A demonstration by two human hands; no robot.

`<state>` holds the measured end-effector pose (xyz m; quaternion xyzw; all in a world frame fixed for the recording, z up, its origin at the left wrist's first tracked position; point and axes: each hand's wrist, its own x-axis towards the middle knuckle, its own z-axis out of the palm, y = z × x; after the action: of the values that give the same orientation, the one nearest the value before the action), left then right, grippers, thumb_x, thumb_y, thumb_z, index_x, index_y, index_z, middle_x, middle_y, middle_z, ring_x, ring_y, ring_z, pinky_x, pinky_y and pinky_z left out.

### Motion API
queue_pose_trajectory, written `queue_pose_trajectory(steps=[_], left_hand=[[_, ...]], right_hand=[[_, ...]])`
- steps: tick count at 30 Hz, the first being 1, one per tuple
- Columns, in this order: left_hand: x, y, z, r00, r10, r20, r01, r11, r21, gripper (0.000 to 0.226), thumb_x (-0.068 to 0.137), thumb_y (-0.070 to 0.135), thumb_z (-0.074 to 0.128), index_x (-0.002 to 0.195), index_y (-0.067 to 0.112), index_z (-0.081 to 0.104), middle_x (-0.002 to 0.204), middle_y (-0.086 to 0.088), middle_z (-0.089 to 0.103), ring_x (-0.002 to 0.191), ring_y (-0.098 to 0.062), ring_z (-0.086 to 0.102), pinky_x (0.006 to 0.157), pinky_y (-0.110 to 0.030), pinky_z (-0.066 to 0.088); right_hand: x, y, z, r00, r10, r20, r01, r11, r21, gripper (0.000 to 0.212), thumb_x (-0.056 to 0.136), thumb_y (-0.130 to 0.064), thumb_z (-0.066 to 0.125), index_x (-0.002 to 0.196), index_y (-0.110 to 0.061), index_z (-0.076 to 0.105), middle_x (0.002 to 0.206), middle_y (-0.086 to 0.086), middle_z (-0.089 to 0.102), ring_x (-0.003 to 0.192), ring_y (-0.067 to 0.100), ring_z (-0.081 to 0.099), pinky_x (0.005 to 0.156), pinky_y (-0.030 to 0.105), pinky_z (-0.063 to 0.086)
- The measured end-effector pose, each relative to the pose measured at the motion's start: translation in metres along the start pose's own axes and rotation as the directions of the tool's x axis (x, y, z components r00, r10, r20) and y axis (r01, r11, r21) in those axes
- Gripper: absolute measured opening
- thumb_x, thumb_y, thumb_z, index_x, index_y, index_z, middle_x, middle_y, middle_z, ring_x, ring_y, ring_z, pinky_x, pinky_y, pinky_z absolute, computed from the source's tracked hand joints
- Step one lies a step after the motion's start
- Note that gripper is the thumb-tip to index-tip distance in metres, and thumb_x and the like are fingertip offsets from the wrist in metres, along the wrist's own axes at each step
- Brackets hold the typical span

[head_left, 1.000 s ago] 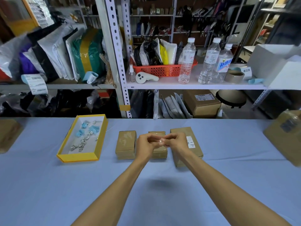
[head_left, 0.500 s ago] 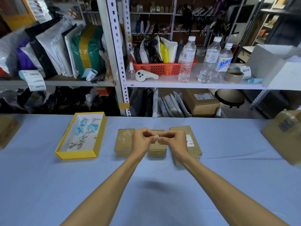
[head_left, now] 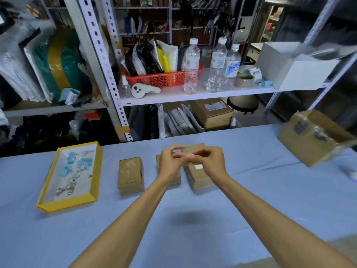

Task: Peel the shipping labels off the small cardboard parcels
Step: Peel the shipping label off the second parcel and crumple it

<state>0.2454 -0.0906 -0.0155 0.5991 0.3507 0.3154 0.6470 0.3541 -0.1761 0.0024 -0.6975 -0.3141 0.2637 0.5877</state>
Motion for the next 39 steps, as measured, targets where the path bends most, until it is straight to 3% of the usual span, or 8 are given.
queue_pose_trajectory(steps=[3, 8, 13, 18, 22, 28, 31, 39], left_hand=[[0.002, 0.007, 0.025, 0.995, 0.000, 0.099, 0.003, 1.000, -0.028, 0.024, 0.080, 0.000, 0.073, 0.102, 0.001, 0.065, 0.082, -0.018, 0.072, 0.073, -0.019, 0.073, 0.068, -0.026, 0.060], [0.000, 0.011, 0.068, 0.977, 0.002, 0.214, -0.008, 1.000, 0.028, 0.020, 0.080, -0.002, 0.072, 0.100, 0.000, 0.068, 0.083, -0.013, 0.071, 0.075, -0.017, 0.070, 0.064, -0.017, 0.057], [0.002, 0.011, 0.116, 0.940, 0.067, 0.336, -0.124, 0.981, 0.150, 0.013, 0.077, 0.000, 0.074, 0.088, 0.007, 0.071, 0.080, -0.007, 0.073, 0.073, -0.014, 0.069, 0.069, -0.026, 0.058], [0.013, 0.012, 0.160, 0.947, 0.078, 0.312, -0.152, 0.964, 0.220, 0.010, 0.077, 0.003, 0.072, 0.083, 0.012, 0.072, 0.079, -0.003, 0.073, 0.077, -0.018, 0.071, 0.073, -0.031, 0.060], [0.031, 0.013, 0.194, 0.966, 0.080, 0.244, -0.146, 0.952, 0.268, 0.010, 0.078, 0.005, 0.070, 0.084, 0.013, 0.071, 0.079, 0.000, 0.072, 0.073, -0.012, 0.068, 0.066, -0.017, 0.055], [0.041, 0.012, 0.259, 0.983, 0.059, 0.173, -0.105, 0.957, 0.270, 0.011, 0.077, 0.005, 0.070, 0.086, 0.010, 0.072, 0.082, -0.004, 0.073, 0.077, -0.016, 0.069, 0.073, -0.027, 0.058], [0.045, 0.014, 0.286, 0.988, 0.065, 0.143, -0.102, 0.956, 0.275, 0.010, 0.077, 0.005, 0.070, 0.085, 0.011, 0.072, 0.082, -0.003, 0.073, 0.077, -0.014, 0.069, 0.070, -0.021, 0.057], [0.057, 0.013, 0.353, 0.963, 0.085, 0.255, -0.176, 0.916, 0.360, 0.009, 0.080, 0.005, 0.070, 0.088, 0.008, 0.071, 0.082, -0.004, 0.072, 0.076, -0.014, 0.068, 0.068, -0.021, 0.055]], right_hand=[[-0.007, -0.008, -0.024, 0.996, 0.002, -0.088, -0.005, 0.999, -0.041, 0.015, 0.071, -0.001, 0.081, 0.067, -0.013, 0.073, 0.062, 0.002, 0.070, 0.060, 0.014, 0.070, 0.059, 0.023, 0.057], [-0.022, -0.003, -0.064, 0.964, 0.025, -0.263, -0.058, 0.991, -0.118, 0.009, 0.079, 0.000, 0.073, 0.088, 0.003, 0.074, 0.079, 0.014, 0.073, 0.074, 0.024, 0.072, 0.075, 0.034, 0.061], [-0.029, 0.000, -0.104, 0.908, 0.036, -0.418, -0.129, 0.972, -0.196, 0.012, 0.074, -0.004, 0.076, 0.085, -0.002, 0.073, 0.076, 0.011, 0.073, 0.069, 0.020, 0.071, 0.069, 0.028, 0.059], [-0.005, 0.001, -0.146, 0.925, 0.036, -0.377, -0.132, 0.964, -0.232, 0.008, 0.077, -0.007, 0.073, 0.084, -0.007, 0.077, 0.079, 0.004, 0.074, 0.074, 0.013, 0.069, 0.073, 0.024, 0.055], [0.024, 0.008, -0.184, 0.968, 0.042, -0.247, -0.105, 0.963, -0.249, 0.015, 0.082, -0.012, 0.073, 0.096, -0.007, 0.077, 0.092, 0.005, 0.075, 0.087, 0.014, 0.069, 0.082, 0.023, 0.054], [0.058, 0.016, -0.250, 0.981, 0.032, -0.189, -0.085, 0.957, -0.277, 0.013, 0.080, -0.007, 0.074, 0.093, -0.004, 0.073, 0.083, 0.004, 0.071, 0.076, 0.011, 0.065, 0.060, 0.006, 0.045], [0.070, 0.021, -0.277, 0.985, 0.030, -0.172, -0.080, 0.953, -0.292, 0.007, 0.079, -0.008, 0.076, 0.085, -0.007, 0.074, 0.079, 0.004, 0.071, 0.072, 0.010, 0.066, 0.056, 0.005, 0.045], [0.082, 0.038, -0.337, 0.980, 0.031, -0.197, -0.092, 0.947, -0.308, 0.007, 0.076, -0.003, 0.076, 0.081, -0.003, 0.072, 0.075, 0.006, 0.069, 0.070, 0.016, 0.063, 0.068, 0.032, 0.053]])
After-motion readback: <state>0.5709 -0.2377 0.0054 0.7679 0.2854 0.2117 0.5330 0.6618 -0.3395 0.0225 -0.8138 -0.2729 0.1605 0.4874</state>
